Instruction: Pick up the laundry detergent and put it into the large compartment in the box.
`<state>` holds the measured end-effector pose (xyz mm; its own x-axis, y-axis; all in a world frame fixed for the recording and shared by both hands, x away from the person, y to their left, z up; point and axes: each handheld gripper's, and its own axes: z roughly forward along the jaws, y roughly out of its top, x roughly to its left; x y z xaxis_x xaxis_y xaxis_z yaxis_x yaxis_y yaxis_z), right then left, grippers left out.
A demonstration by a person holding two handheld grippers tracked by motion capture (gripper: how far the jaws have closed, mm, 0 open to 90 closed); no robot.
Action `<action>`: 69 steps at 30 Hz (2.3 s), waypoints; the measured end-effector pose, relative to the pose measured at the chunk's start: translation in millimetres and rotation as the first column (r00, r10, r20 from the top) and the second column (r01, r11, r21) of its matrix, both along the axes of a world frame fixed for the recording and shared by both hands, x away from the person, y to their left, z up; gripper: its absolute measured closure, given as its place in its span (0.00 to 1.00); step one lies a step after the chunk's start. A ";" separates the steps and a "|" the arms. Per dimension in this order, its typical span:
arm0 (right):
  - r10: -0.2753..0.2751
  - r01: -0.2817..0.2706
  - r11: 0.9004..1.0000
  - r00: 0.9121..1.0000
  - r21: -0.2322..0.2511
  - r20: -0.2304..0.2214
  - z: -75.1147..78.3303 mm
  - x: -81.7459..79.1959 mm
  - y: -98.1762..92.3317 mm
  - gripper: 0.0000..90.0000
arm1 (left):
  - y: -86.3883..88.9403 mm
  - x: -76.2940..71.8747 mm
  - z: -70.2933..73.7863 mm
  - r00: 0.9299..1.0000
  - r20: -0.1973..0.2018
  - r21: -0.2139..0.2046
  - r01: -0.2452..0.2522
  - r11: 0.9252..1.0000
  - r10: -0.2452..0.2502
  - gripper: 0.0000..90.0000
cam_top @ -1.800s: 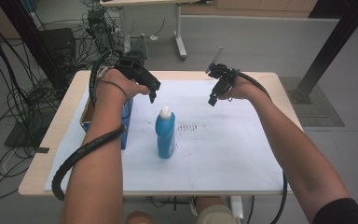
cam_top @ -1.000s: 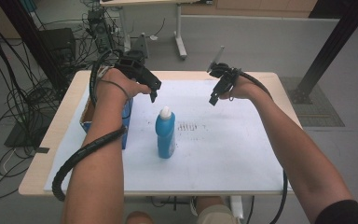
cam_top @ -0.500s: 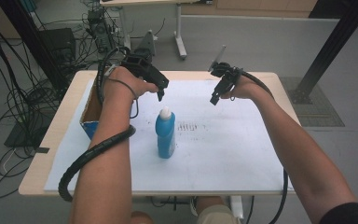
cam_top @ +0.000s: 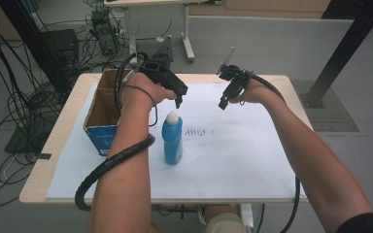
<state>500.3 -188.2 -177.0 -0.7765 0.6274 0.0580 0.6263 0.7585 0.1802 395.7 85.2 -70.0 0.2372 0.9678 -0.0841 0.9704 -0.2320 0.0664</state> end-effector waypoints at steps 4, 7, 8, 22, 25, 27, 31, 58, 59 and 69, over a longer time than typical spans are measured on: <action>-0.005 0.005 1.000 1.000 0.001 0.000 1.5 -0.3 -2.6 0.07 | -9.4 1.9 -2.8 1.000 -0.002 0.004 0.015 1.000 -0.015 0.05; -0.007 0.007 1.000 1.000 0.001 0.000 2.0 -0.5 -3.5 0.07 | -12.9 2.6 -4.0 1.000 -0.004 0.006 0.022 1.000 -0.022 0.05; -0.006 0.006 1.000 1.000 0.000 0.002 2.7 -0.7 -4.4 0.07 | -15.9 3.1 -5.5 1.000 -0.006 0.009 0.021 1.000 -0.021 0.05; -0.007 0.007 1.000 1.000 0.002 0.003 2.8 -1.2 -5.0 0.07 | -21.7 7.4 -17.7 1.000 -0.025 0.016 0.017 1.000 -0.016 0.05; -0.009 0.009 1.000 1.000 -0.001 0.000 2.6 -1.1 -4.5 0.07 | -21.3 7.8 -21.0 1.000 -0.028 0.012 0.011 1.000 -0.011 0.05; -0.009 0.009 1.000 1.000 -0.001 0.000 2.6 -1.1 -4.6 0.07 | -21.5 8.7 -23.4 0.999 -0.034 0.012 0.015 1.000 -0.014 0.05; -0.009 0.009 1.000 1.000 -0.002 0.001 3.3 -1.3 -5.2 0.07 | -20.8 12.0 -29.5 0.998 -0.056 0.003 0.013 1.000 -0.012 0.06; -0.004 0.004 1.000 1.000 -0.002 0.005 1.2 -1.7 -5.1 0.07 | -22.8 16.1 -63.8 0.994 -0.106 0.000 0.015 1.000 -0.015 0.06; -0.006 0.006 1.000 1.000 -0.001 0.004 1.3 -1.8 -5.4 0.07 | -23.4 16.0 -66.5 0.994 -0.109 -0.002 0.016 1.000 -0.016 0.06; -0.004 0.004 1.000 1.000 -0.001 0.005 2.3 -1.8 -7.0 0.07 | -27.1 15.9 -77.2 0.993 -0.116 0.001 0.023 1.000 -0.022 0.06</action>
